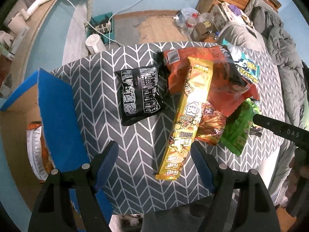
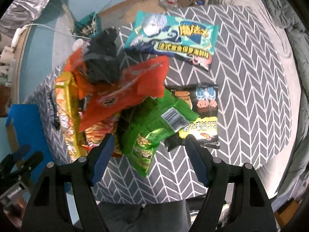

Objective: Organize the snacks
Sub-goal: 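Grasp the yellow cracker pack with the left tool while the right tool grasps the green chip bag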

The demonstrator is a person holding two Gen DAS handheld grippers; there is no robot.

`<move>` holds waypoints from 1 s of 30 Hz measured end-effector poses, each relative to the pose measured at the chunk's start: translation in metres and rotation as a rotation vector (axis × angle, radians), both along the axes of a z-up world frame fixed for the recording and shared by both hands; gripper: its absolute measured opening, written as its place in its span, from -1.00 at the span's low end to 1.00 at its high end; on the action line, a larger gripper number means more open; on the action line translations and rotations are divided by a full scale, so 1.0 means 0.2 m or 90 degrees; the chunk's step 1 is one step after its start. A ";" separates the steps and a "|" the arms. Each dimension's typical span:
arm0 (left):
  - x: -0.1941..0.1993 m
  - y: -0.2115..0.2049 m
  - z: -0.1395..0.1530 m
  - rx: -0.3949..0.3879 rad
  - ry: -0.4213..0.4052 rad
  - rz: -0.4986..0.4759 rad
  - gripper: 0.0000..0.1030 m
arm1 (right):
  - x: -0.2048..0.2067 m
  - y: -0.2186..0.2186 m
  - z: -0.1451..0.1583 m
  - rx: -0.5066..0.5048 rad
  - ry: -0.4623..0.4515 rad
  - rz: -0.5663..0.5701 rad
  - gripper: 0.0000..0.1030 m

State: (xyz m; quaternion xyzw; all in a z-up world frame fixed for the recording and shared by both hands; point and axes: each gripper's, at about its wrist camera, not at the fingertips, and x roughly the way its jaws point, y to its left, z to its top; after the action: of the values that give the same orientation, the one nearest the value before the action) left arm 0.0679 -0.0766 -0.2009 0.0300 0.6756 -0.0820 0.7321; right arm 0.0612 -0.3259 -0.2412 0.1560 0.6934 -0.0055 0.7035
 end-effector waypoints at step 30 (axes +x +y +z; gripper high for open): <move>0.11 -0.25 -0.40 -0.015 0.099 -0.008 0.62 | -0.04 0.29 -0.36 -0.014 0.002 0.031 -0.14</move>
State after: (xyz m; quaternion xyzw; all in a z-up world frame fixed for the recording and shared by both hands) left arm 0.0898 -0.1259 -0.2800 0.0193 0.7294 -0.0965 0.6770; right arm 0.0535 -0.2685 -0.3128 0.1311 0.6980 0.0040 0.7040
